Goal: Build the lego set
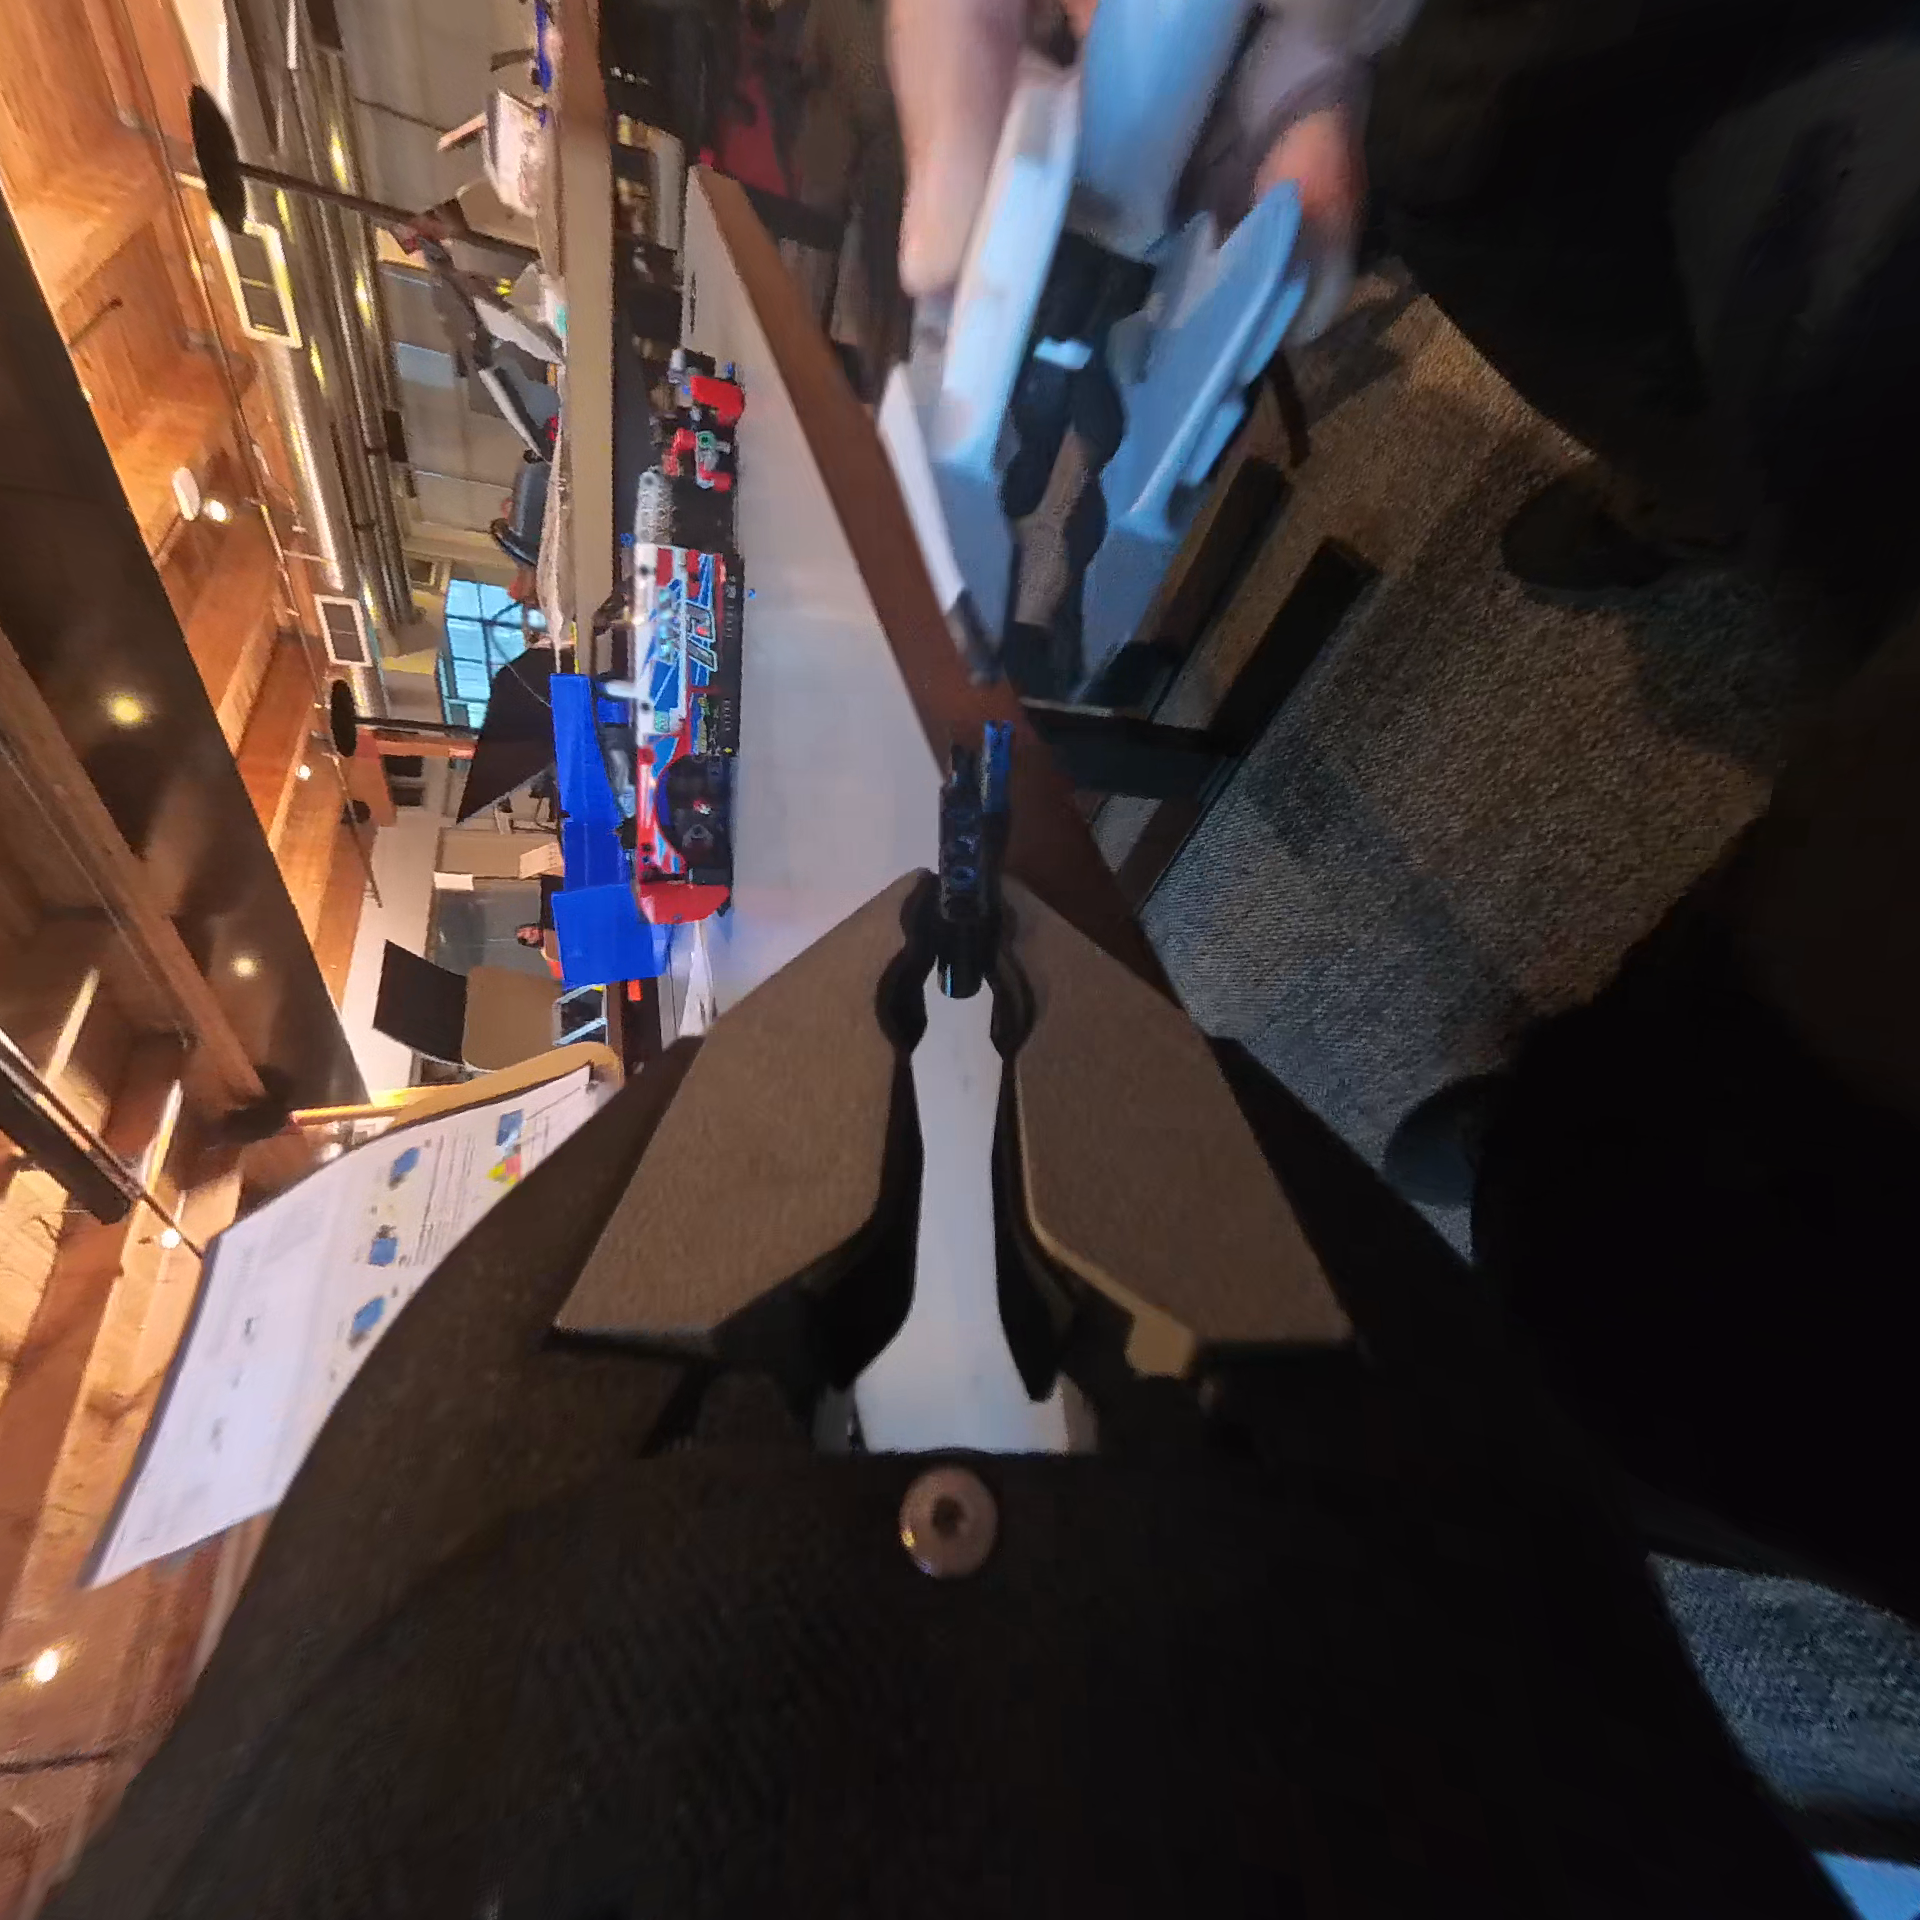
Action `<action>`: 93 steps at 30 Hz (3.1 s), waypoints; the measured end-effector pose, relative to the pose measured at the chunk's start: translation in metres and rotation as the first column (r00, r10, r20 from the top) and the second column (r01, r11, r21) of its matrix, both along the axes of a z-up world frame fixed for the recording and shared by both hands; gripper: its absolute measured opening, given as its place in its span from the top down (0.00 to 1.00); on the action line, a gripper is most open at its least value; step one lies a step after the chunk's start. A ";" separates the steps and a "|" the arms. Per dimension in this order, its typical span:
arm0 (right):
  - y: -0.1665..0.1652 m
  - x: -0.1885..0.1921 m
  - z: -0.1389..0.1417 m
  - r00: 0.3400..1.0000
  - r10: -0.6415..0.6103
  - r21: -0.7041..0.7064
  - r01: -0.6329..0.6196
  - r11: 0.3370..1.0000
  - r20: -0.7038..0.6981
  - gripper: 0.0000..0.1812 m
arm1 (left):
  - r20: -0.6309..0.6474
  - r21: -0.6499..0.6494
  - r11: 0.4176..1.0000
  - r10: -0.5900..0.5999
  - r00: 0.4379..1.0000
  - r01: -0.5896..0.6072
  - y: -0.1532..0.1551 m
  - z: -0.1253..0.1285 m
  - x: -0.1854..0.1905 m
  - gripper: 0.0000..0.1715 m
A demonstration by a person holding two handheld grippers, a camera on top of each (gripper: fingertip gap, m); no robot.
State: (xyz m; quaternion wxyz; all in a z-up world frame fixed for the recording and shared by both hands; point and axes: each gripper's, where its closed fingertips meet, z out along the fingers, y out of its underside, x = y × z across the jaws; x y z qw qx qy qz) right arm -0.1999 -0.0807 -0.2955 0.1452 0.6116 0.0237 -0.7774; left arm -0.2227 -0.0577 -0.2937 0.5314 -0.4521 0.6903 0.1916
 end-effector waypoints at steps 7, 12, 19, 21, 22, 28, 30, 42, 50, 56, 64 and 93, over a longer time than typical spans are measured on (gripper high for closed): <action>-0.020 0.029 0.037 0.994 -0.097 0.510 0.061 0.858 0.044 0.88 | 0.400 -0.123 0.988 0.138 0.906 -0.096 0.011 0.058 0.001 0.97; -0.001 0.024 0.104 0.979 -0.203 0.880 0.126 0.458 -0.034 0.79 | 0.743 -0.317 0.942 0.174 0.646 0.111 -0.009 0.102 0.036 0.97; 0.008 0.026 0.146 0.950 -0.266 0.855 0.271 0.441 -0.164 0.75 | 0.905 -0.192 0.971 0.118 0.409 0.144 -0.020 0.154 0.051 0.97; 0.003 0.028 0.158 0.951 -0.241 0.833 0.290 0.470 -0.195 0.76 | 0.906 -0.168 0.977 0.101 0.411 0.131 -0.021 0.159 0.058 0.97; 0.000 0.029 0.163 0.952 -0.228 0.830 0.291 0.476 -0.203 0.78 | 0.901 -0.153 0.982 0.094 0.424 0.107 -0.020 0.160 0.061 0.97; 0.000 0.042 0.164 0.958 -0.240 0.800 0.267 0.537 -0.158 0.85 | 0.848 -0.150 0.988 0.147 0.509 -0.035 -0.011 0.152 0.062 0.97; 0.006 0.043 0.162 0.962 -0.231 0.759 0.257 0.598 -0.143 0.85 | 0.824 -0.164 0.985 0.166 0.541 -0.053 -0.009 0.147 0.065 0.97; 0.025 0.028 0.138 0.996 -0.079 0.564 0.091 0.821 -0.046 0.87 | 0.729 -0.266 0.957 0.277 0.626 -0.114 0.008 0.122 0.054 0.97; 0.043 0.016 0.117 0.997 -0.076 0.555 0.048 0.831 0.027 0.87 | 0.706 -0.485 0.870 0.448 0.549 -0.087 0.023 0.100 0.043 0.97; 0.069 0.024 0.110 0.982 -0.147 0.846 -0.022 0.533 0.118 0.82 | 0.591 -0.806 0.515 0.711 0.381 0.291 0.033 0.082 0.039 0.97; 0.073 -0.004 0.033 0.897 -0.045 0.897 -0.441 -0.025 0.440 0.82 | 0.177 -0.966 -0.013 0.697 0.695 0.259 0.041 0.031 -0.005 0.97; 0.094 -0.057 0.021 0.894 0.290 0.890 -0.208 -0.407 0.342 0.93 | 0.212 -0.944 0.329 0.658 0.722 -0.023 0.074 -0.004 -0.054 0.90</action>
